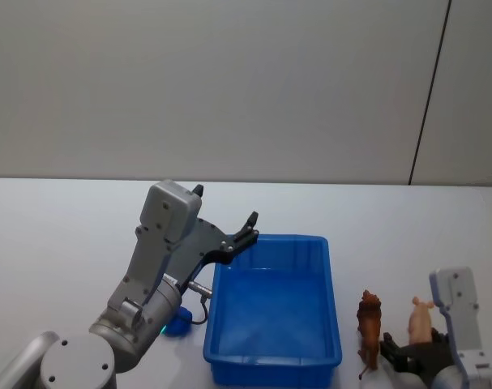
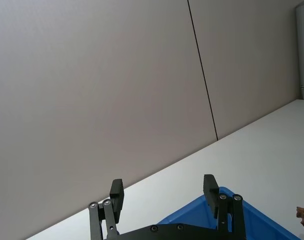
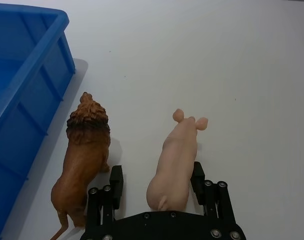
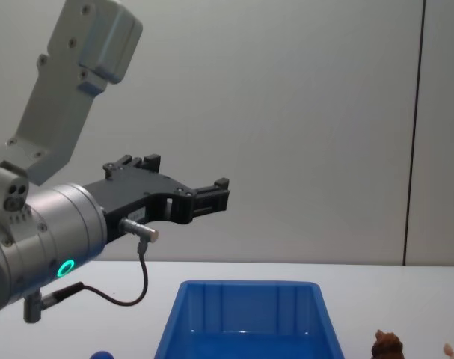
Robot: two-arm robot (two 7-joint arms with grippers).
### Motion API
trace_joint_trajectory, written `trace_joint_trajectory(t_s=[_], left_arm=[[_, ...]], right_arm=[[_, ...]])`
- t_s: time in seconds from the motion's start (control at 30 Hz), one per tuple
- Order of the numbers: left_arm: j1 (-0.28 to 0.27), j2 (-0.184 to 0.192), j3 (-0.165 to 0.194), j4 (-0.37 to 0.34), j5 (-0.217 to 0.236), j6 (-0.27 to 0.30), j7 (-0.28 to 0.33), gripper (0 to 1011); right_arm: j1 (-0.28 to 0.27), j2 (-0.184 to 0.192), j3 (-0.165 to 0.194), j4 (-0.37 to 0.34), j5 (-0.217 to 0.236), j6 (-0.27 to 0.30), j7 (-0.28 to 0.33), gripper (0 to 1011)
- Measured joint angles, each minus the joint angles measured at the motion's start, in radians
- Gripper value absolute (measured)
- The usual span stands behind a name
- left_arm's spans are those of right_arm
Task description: Pick up the two dolls from the table and place them into the box.
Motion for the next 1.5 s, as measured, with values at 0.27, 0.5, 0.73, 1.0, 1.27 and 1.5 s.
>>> trace_joint_trajectory(t_s=[0.27,0.5,0.73,1.0,1.27,1.5], left_arm=[[0.0,0.0,0.0,0.0,0.0,0.0,0.0,1001],[0.0,0.0,0.0,0.0,0.0,0.0,0.0,1001],[0.0,0.0,0.0,0.0,0.0,0.0,0.0,1001],[0.0,0.0,0.0,0.0,0.0,0.0,0.0,1002],[0.0,0.0,0.0,0.0,0.0,0.0,0.0,1001],[0.0,0.0,0.0,0.0,0.0,0.0,0.0,1002]], right_arm=[[-0.004,-0.009,0.002,0.0,0.004,0.004,-0.017,597],[-0.008,-0.01,0.005,-0.007,-0.015,0.001,-0.033,418],[-0.013,-0.008,0.008,-0.021,-0.052,-0.027,-0.041,381],[-0.016,-0.001,0.011,-0.044,-0.092,-0.082,-0.027,381],[-0.015,0.008,0.013,-0.068,-0.116,-0.143,0.044,381],[-0.007,0.012,0.013,-0.079,-0.121,-0.177,0.127,381]])
